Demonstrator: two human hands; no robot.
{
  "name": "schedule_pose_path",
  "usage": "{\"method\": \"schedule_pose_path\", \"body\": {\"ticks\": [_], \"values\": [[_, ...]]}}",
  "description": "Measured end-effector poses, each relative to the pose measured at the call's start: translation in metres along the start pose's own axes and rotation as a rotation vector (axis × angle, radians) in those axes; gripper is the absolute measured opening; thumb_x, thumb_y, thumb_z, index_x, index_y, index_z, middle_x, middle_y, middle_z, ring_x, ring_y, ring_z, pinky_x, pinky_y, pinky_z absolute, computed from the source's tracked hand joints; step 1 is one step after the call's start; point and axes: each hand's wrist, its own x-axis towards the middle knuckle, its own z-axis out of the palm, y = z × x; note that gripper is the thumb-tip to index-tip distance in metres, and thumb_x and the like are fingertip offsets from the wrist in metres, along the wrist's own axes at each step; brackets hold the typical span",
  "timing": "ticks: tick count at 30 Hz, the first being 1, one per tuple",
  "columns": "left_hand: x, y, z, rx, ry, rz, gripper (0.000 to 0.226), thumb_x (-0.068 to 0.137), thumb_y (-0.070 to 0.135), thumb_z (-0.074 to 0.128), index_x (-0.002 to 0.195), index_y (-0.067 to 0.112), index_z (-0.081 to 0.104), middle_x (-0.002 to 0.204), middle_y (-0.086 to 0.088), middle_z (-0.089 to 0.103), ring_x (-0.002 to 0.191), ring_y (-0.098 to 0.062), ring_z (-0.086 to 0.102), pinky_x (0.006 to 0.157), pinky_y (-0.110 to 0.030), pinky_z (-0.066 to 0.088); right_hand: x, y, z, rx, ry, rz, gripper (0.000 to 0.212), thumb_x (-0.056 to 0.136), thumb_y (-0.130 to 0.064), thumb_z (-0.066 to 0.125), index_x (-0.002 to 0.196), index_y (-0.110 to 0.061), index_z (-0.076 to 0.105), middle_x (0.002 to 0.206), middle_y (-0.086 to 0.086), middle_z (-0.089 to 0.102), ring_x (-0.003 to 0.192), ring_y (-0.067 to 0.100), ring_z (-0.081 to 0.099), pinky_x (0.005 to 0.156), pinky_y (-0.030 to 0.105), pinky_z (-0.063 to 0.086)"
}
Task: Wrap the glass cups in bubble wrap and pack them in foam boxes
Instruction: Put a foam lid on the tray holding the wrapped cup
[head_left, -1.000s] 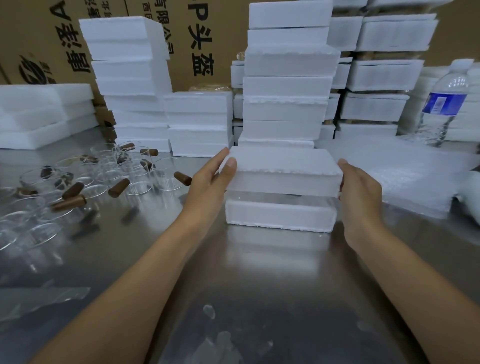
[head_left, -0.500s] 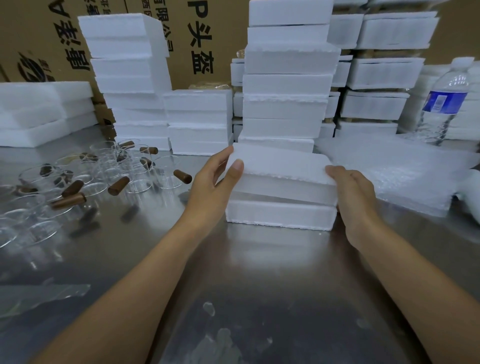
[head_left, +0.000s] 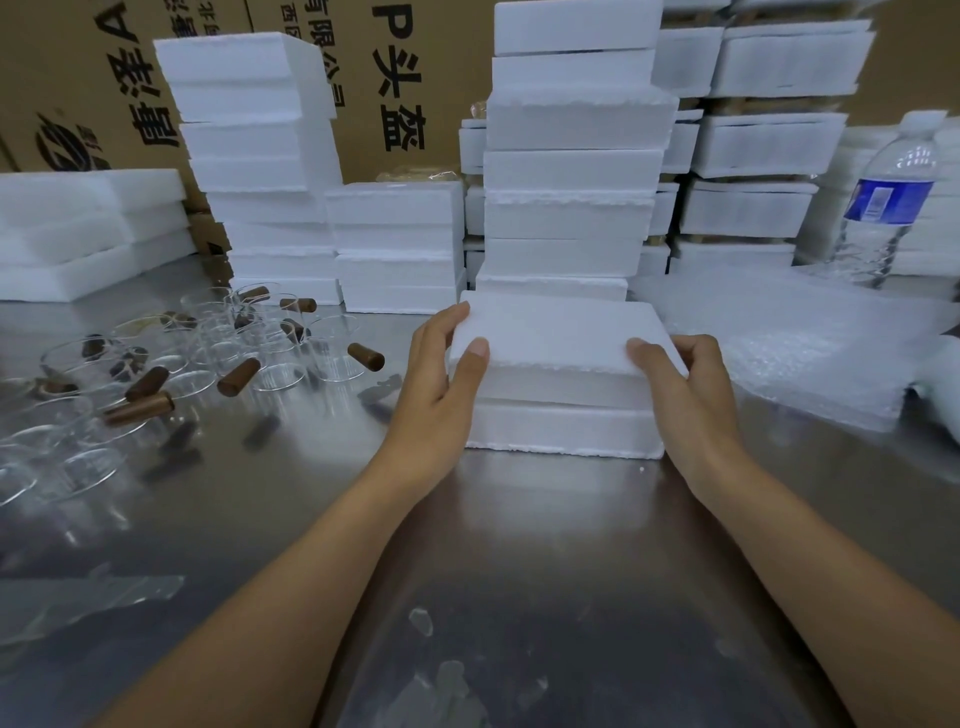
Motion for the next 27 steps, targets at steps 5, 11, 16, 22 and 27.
{"method": "schedule_pose_path", "body": {"ticks": [5, 11, 16, 22, 27], "values": [[0.004, 0.0, -0.003, 0.013, -0.024, -0.046, 0.065, 0.083, 0.053, 0.031, 0.143, 0.028, 0.031, 0.143, 0.017, 0.031, 0.126, 0.007, 0.027, 0.082, 0.013, 0.02, 0.0, -0.001, -0.001, -0.006, 0.002, 0.008, 0.016, 0.086, -0.042, 0.058, 0.085, -0.029, 0.049, 0.09, -0.013, 0.055, 0.081, 0.001, 0.053, 0.065, 0.02, 0.038], [0.003, -0.006, -0.002, -0.013, -0.028, -0.084, 0.06, 0.085, 0.055, 0.033, 0.139, 0.029, 0.036, 0.144, 0.012, 0.035, 0.131, 0.002, 0.031, 0.094, 0.001, 0.025, -0.002, -0.001, 0.001, -0.05, 0.031, 0.023, 0.02, 0.084, -0.044, 0.056, 0.08, -0.029, 0.044, 0.094, -0.008, 0.053, 0.078, 0.001, 0.05, 0.06, 0.021, 0.034], [0.002, -0.011, 0.003, 0.091, 0.069, -0.052, 0.036, 0.102, 0.031, 0.036, 0.135, 0.022, 0.044, 0.137, 0.01, 0.045, 0.119, 0.004, 0.04, 0.086, 0.006, 0.026, -0.003, -0.002, 0.003, -0.126, 0.042, 0.008, 0.023, 0.083, -0.046, 0.054, 0.079, -0.029, 0.039, 0.11, 0.0, 0.049, 0.082, 0.002, 0.048, 0.06, 0.02, 0.033], [0.004, -0.009, 0.002, 0.167, 0.077, -0.024, 0.037, 0.101, 0.031, 0.036, 0.135, 0.02, 0.045, 0.136, 0.009, 0.049, 0.122, -0.003, 0.043, 0.097, -0.015, 0.03, -0.002, -0.003, 0.001, -0.133, 0.003, 0.048, 0.026, 0.085, -0.048, 0.053, 0.08, -0.028, 0.037, 0.105, 0.0, 0.05, 0.081, 0.005, 0.049, 0.058, 0.023, 0.033], [0.0, -0.007, 0.001, 0.119, 0.036, -0.046, 0.038, 0.098, 0.041, 0.036, 0.133, 0.027, 0.045, 0.135, 0.013, 0.049, 0.124, -0.003, 0.043, 0.1, -0.017, 0.031, -0.002, -0.004, -0.004, -0.127, -0.031, 0.147, 0.036, 0.082, -0.055, 0.056, 0.088, -0.022, 0.043, 0.091, -0.006, 0.054, 0.076, 0.006, 0.052, 0.057, 0.026, 0.036]]}}
